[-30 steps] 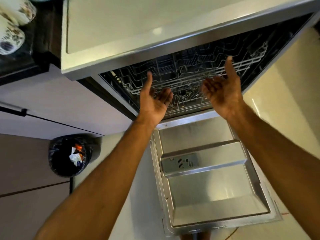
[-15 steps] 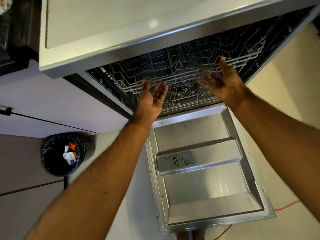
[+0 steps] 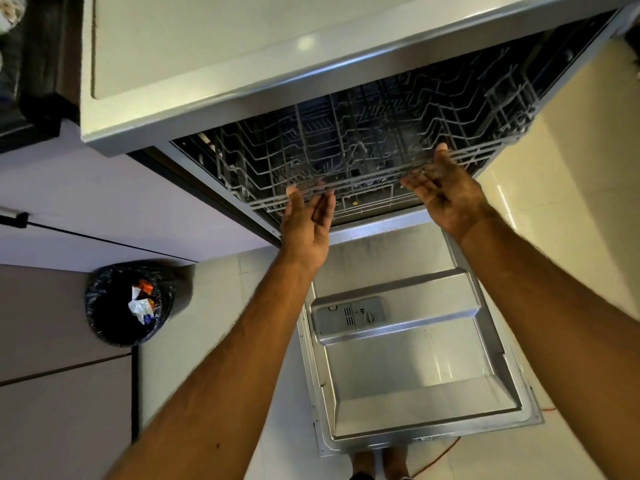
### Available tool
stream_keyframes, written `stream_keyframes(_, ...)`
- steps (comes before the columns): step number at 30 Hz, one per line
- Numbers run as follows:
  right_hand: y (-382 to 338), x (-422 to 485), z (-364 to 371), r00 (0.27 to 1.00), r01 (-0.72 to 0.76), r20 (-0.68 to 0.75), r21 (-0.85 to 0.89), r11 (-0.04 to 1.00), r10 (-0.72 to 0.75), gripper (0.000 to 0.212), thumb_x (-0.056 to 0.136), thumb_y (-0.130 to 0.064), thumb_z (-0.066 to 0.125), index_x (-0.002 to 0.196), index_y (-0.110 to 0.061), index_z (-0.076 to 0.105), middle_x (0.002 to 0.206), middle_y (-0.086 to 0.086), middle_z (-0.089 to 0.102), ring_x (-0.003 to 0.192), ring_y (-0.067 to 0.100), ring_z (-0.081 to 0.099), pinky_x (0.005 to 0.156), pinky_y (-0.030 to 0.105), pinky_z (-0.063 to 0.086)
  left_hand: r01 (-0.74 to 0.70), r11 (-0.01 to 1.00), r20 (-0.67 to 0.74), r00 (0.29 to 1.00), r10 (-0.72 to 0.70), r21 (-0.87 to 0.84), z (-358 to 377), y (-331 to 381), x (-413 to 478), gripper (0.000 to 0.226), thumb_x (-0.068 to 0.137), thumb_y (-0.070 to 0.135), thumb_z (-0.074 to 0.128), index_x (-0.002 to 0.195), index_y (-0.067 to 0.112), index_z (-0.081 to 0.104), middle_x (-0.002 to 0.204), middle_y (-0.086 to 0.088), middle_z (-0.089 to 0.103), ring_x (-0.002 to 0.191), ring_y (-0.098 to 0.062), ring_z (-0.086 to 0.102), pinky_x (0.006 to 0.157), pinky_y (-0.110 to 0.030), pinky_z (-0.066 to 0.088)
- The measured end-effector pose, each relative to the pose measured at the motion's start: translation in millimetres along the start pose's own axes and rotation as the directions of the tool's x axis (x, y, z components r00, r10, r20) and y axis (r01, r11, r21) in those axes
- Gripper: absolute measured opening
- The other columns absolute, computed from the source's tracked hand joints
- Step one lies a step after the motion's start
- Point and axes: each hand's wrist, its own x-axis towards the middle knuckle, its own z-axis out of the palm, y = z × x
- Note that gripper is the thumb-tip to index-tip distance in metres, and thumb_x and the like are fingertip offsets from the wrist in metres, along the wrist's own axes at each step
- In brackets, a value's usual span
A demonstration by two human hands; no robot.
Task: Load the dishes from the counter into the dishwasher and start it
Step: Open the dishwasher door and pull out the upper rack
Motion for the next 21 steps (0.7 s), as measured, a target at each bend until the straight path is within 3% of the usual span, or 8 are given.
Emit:
stream_keyframes(3, 10, -17, -20, 0.999, -0.002, -0.042, -0.009, 1.000, 0.002, 0.034, 0.096, -0.031, 0.064, 0.119, -0.006, 0.061, 0.117, 0.015, 0.071, 0.105, 0.030, 0.072, 0.083, 0.042, 0.060, -0.019, 0.999, -0.047, 0.999, 0.021, 0.051, -15, -13, -23, 0.048, 0.100, 0.034, 0.054, 0.140, 0.007, 0.050, 0.123, -0.023, 0.068, 0.105, -0.029, 0.071, 0.088, -0.037, 0.060)
stream_keyframes(6, 19, -39, -38, 0.992, -0.029, -0.122, 0.037, 0.999, 0.033, 0.068, 0.076, -0.032, 0.080, 0.133, -0.002, 0.058, 0.131, 0.020, 0.063, 0.112, 0.035, 0.069, 0.085, 0.048, 0.060, -0.006, 0.997, -0.108, 0.994, 0.014, 0.072, -27, -25, -48, 0.046, 0.100, 0.034, 0.054, 0.136, 0.005, 0.052, 0.118, -0.024, 0.070, 0.102, -0.030, 0.073, 0.082, -0.036, 0.062)
stream_keyframes(8, 23, -56, -48, 0.991, -0.033, -0.126, 0.074, 0.997, 0.042, 0.075, 0.066, -0.030, 0.088, 0.130, -0.003, 0.059, 0.134, 0.023, 0.061, 0.114, 0.036, 0.068, 0.089, 0.052, 0.058, 0.014, 0.999, -0.121, 0.993, -0.008, 0.051, -34, -30, -65, 0.043, 0.099, 0.032, 0.054, 0.131, 0.003, 0.054, 0.120, -0.025, 0.069, 0.107, -0.033, 0.071, 0.081, -0.036, 0.063)
stream_keyframes(11, 29, -83, -62, 0.994, -0.037, -0.096, 0.082, 0.996, 0.045, 0.083, 0.042, -0.032, 0.101, 0.113, -0.010, 0.065, 0.106, 0.012, 0.073, 0.102, 0.030, 0.073, 0.091, 0.051, 0.058, 0.027, 0.999, -0.120, 0.992, -0.022, 0.040, -46, -40, -91, 0.034, 0.098, 0.028, 0.055, 0.120, 0.003, 0.058, 0.124, -0.029, 0.065, 0.102, -0.034, 0.072, 0.079, -0.036, 0.063)
stream_keyframes(14, 37, -112, -75, 0.996, -0.026, -0.084, 0.092, 0.995, 0.034, 0.075, 0.052, -0.033, 0.098, 0.115, -0.012, 0.063, 0.109, 0.011, 0.070, 0.110, 0.032, 0.070, 0.091, 0.050, 0.058, 0.035, 0.998, -0.124, 0.992, -0.030, 0.045, -61, -49, -114, 0.037, 0.097, 0.027, 0.054, 0.122, -0.001, 0.057, 0.120, -0.029, 0.065, 0.089, -0.030, 0.075, 0.074, -0.034, 0.063)
stream_keyframes(16, 42, -129, -84, 0.995, -0.030, -0.090, 0.123, 0.992, 0.041, 0.051, 0.072, -0.029, 0.086, 0.114, -0.012, 0.062, 0.113, 0.012, 0.066, 0.115, 0.034, 0.066, 0.088, 0.046, 0.059, 0.050, 0.998, -0.134, 0.990, -0.044, 0.043, -70, -55, -125, 0.037, 0.099, 0.026, 0.053, 0.124, -0.001, 0.055, 0.115, -0.028, 0.067, 0.090, -0.030, 0.075, 0.074, -0.034, 0.063)
stream_keyframes(18, 46, -146, -93, 0.994, -0.024, -0.101, 0.132, 0.991, 0.037, 0.036, 0.080, -0.027, 0.075, 0.109, -0.012, 0.062, 0.107, 0.009, 0.065, 0.109, 0.031, 0.067, 0.087, 0.044, 0.059, 0.074, 0.995, -0.153, 0.986, -0.064, 0.061, -78, -58, -138, 0.028, 0.103, 0.026, 0.049, 0.114, 0.001, 0.057, 0.108, -0.025, 0.070, 0.090, -0.030, 0.075, 0.073, -0.033, 0.063)
stream_keyframes(21, 51, -170, -105, 0.991, -0.019, -0.127, 0.144, 0.989, 0.037, 0.042, 0.077, -0.028, 0.078, 0.112, -0.012, 0.060, 0.103, 0.006, 0.065, 0.101, 0.027, 0.071, 0.091, 0.045, 0.058, 0.103, 0.993, -0.179, 0.980, -0.090, 0.063, -88, -66, -161, 0.021, 0.104, 0.025, 0.049, 0.103, 0.005, 0.058, 0.103, -0.023, 0.072, 0.087, -0.027, 0.076, 0.073, -0.033, 0.063)
